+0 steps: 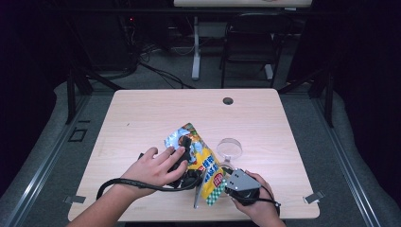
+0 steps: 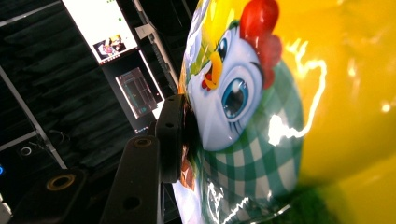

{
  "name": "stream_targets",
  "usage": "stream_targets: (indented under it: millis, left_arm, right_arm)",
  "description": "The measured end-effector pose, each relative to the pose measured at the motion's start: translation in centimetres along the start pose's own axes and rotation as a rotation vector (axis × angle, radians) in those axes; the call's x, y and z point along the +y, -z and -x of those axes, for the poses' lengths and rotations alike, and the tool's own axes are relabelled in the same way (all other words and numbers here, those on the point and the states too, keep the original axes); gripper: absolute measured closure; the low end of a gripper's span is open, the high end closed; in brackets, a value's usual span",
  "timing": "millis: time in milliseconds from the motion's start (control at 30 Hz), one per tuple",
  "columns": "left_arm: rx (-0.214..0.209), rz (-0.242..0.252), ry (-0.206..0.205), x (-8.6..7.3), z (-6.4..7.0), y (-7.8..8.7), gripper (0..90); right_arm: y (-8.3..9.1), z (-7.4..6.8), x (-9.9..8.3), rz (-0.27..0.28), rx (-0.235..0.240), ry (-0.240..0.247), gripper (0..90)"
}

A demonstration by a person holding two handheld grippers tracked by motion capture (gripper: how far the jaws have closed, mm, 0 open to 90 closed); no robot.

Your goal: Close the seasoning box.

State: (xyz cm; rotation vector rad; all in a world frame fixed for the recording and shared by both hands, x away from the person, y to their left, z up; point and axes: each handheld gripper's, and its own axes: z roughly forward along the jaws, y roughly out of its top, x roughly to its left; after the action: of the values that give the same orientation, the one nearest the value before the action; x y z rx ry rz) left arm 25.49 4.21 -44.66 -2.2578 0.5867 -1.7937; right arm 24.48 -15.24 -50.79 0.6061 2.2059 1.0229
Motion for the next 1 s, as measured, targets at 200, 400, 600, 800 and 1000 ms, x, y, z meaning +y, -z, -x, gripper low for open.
stream_targets:
  millis: [200, 400, 600, 800, 1000]
  left_arm:
    - [0.006, 0.001, -0.004, 0.03, -0.06, 0.05, 63.6]
    - [0.013, 0.004, -0.017, 0.19, -0.11, 0.2, 64.6]
    - [0.011, 0.009, -0.01, 0.25, -0.21, 0.33, 66.0]
    - [0.013, 0.011, -0.03, 0.38, -0.39, 0.5, 67.8]
    - [0.009, 0.031, -0.02, 0.43, -0.39, 0.67, 69.6]
  right_arm:
    - [-0.04, -0.03, 0.01, 0.003, -0.001, 0.0, 69.9]
    - [-0.17, 0.02, -0.11, 0.006, 0.003, -0.009, 69.9]
    - [-0.22, 0.11, -0.14, 0.006, 0.002, -0.014, 69.9]
    - [-0.24, 0.16, -0.2, 0.006, 0.004, -0.015, 70.0]
    - [-0.28, 0.21, -0.26, 0.009, 0.005, -0.024, 70.0]
